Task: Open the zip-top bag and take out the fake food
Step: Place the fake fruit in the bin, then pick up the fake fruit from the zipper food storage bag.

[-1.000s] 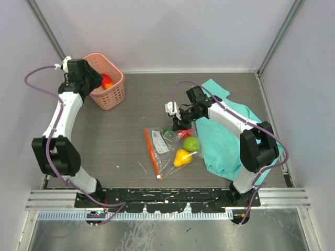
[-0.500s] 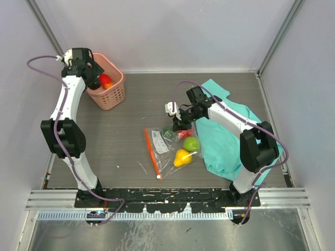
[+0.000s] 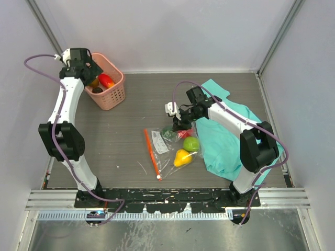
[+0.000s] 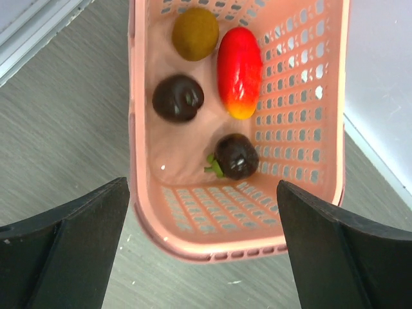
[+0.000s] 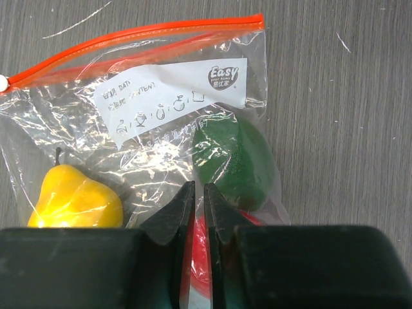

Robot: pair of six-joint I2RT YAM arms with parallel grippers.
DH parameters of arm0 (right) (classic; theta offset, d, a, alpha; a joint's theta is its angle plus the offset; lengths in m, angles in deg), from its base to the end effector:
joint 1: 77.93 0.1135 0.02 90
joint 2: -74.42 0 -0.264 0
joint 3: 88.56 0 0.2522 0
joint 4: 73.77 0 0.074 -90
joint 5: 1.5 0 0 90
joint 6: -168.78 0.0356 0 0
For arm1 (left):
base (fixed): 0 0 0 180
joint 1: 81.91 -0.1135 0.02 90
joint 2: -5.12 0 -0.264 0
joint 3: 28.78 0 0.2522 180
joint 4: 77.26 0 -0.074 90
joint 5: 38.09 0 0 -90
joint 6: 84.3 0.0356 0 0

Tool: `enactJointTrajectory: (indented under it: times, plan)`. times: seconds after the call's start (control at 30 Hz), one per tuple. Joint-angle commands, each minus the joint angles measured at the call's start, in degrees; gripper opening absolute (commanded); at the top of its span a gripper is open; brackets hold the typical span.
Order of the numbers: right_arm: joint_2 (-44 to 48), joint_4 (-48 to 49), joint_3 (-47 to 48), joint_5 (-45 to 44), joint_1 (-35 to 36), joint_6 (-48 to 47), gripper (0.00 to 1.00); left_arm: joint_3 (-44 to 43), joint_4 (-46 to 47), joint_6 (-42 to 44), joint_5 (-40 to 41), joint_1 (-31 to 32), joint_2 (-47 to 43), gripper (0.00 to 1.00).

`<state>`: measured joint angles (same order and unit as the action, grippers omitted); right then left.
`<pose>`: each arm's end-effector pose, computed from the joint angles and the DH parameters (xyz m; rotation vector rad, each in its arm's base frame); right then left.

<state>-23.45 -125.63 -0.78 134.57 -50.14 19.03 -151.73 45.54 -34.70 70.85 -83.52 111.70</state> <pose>0.2984 0.1863 0.2437 -1.8043 1.5230 0.7983 0.4183 0.0233 0.3672 -0.9587 2.0218 0.0121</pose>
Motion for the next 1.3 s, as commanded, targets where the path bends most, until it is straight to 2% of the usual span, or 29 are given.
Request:
enactJointTrajectory:
  times: [0.0, 0.17, 0.27, 0.3, 0.53, 0.73, 0.87, 1.03, 1.27]
  plan:
    - [2.91, 1.28, 0.20, 0.69, 0.16, 0.37, 0.17, 6.67, 8.47, 2.20, -2.53, 0.11, -9.77, 0.98]
    - [2.80, 1.42, 0.05, 0.86, 0.18, 0.30, 0.17, 18.31, 17.56, 4.32, -8.25, 0.10, -18.15, 0.98]
    - [2.77, 1.37, -0.09, 1.03, 0.21, 0.09, 0.18, 27.69, 27.41, 5.33, -12.51, 0.05, -24.43, 0.98]
    - [2.95, 1.37, -0.19, 1.20, 0.22, -0.17, 0.18, 35.31, 35.49, 6.09, -16.51, 0.02, -29.48, 0.98]
    - [3.21, 1.37, -0.78, 1.75, 0.26, -1.45, 0.19, 48.37, 50.28, 5.23, -31.32, -0.33, -38.38, 0.98]
    - [3.67, 1.48, -1.23, 1.75, 0.24, -2.22, 0.21, 56.72, 57.39, 3.17, -43.81, -0.33, -42.25, 0.98]
    - [3.56, 1.55, -1.49, 1.59, 0.16, -2.73, 0.21, 61.18, 58.80, 1.61, -49.67, -0.32, -44.49, 0.98]
    - [3.31, 1.55, -1.51, 1.23, 0.17, -3.06, 0.21, 65.95, 59.38, -1.23, -54.51, -0.24, -47.21, 1.00]
    - [3.03, 1.52, -1.45, 0.87, 0.16, -3.26, 0.22, 74.93, 61.41, -2.82, -56.72, 2.21, -50.20, 0.91]
